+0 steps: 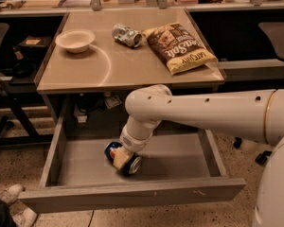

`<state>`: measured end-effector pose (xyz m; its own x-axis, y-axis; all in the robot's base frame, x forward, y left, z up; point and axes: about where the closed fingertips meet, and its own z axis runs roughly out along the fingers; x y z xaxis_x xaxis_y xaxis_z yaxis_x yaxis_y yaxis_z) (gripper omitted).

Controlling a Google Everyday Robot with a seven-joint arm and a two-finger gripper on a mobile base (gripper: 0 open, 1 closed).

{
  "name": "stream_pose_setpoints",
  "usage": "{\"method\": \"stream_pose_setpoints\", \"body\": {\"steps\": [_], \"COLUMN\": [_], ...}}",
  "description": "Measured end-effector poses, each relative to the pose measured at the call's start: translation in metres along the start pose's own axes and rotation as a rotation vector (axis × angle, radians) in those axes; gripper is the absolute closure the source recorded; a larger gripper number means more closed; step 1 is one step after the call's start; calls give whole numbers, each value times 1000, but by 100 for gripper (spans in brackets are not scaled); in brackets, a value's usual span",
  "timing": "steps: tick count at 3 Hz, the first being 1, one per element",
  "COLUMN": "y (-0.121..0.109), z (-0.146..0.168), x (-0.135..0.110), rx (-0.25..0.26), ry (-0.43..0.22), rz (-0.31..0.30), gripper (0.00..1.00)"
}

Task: Place pepsi can into top drawer

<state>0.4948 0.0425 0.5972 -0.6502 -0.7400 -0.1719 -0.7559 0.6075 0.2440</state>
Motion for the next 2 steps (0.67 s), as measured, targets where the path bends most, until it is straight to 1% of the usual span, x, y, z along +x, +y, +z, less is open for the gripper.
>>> {"method": "stream_pose_setpoints", "body": {"steps": [1,2], "y": [0,0], "z": [0,0], "x": [0,0], "rx": [0,0], "ry": [0,0], "rz": [0,0], "gripper": [12,0]}}
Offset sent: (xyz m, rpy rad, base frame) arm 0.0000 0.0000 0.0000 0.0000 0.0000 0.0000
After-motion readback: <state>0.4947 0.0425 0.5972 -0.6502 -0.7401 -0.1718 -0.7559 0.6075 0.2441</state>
